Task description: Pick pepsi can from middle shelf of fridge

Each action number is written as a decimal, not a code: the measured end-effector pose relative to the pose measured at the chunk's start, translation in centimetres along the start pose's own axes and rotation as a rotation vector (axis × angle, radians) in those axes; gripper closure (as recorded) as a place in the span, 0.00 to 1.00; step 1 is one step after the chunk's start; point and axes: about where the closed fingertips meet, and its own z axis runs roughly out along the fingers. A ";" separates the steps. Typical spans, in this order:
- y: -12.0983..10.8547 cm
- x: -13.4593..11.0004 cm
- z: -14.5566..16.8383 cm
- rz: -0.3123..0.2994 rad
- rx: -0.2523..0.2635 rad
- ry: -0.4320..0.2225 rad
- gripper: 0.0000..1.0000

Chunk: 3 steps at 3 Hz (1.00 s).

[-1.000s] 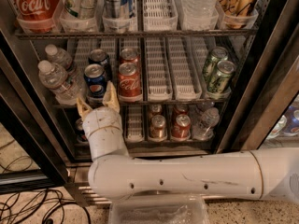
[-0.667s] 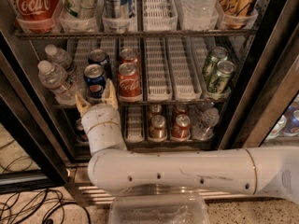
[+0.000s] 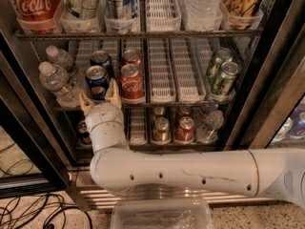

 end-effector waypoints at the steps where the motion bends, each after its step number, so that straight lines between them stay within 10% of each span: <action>1: -0.2 0.2 0.6 0.020 -0.004 0.007 0.34; 3: -0.5 0.9 1.9 0.074 -0.028 0.024 0.53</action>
Offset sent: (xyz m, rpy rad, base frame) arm 0.0233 -0.0021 -0.0097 0.0653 0.0625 0.0287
